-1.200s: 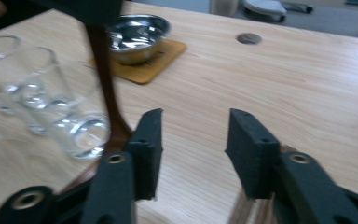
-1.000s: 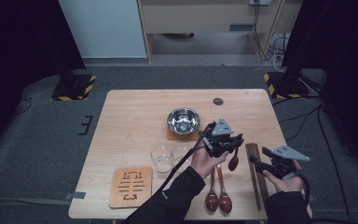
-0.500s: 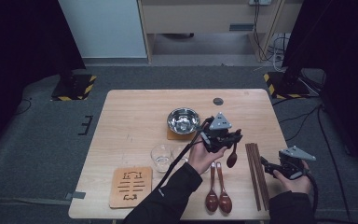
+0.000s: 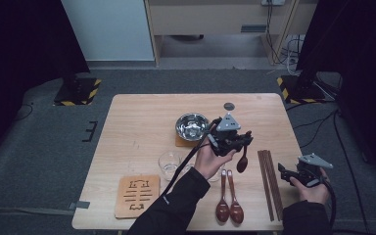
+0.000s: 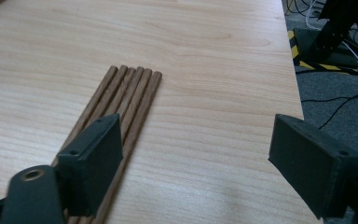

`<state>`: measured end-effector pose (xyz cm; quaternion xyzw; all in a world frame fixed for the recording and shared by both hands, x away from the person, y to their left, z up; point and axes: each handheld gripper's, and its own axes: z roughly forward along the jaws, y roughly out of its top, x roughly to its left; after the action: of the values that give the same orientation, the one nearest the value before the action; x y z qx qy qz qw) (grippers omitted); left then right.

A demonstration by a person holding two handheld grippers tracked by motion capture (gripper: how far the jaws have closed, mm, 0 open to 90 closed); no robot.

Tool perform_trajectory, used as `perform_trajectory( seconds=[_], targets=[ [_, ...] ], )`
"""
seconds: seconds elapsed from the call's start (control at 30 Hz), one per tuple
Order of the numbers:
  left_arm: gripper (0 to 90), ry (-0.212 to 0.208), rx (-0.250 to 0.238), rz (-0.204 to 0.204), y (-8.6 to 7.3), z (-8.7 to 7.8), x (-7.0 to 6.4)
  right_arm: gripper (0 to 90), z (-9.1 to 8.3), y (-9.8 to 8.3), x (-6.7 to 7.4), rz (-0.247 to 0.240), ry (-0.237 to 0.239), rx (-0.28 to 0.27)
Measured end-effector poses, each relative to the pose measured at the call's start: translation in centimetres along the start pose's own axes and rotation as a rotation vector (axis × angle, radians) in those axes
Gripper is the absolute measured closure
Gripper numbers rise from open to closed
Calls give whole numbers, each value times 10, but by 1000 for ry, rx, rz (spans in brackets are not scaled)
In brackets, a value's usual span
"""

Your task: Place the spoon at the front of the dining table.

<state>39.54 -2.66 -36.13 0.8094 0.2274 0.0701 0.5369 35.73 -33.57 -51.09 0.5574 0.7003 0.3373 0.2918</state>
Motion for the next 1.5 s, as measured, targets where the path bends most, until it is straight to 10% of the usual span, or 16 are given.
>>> perform_trajectory(
  seconds=[1.5],
  targets=[
    [843, 47, -88, -28, 24, -36, 25, 153, 22, -15, -11, 15, 19, 115]
  ],
)
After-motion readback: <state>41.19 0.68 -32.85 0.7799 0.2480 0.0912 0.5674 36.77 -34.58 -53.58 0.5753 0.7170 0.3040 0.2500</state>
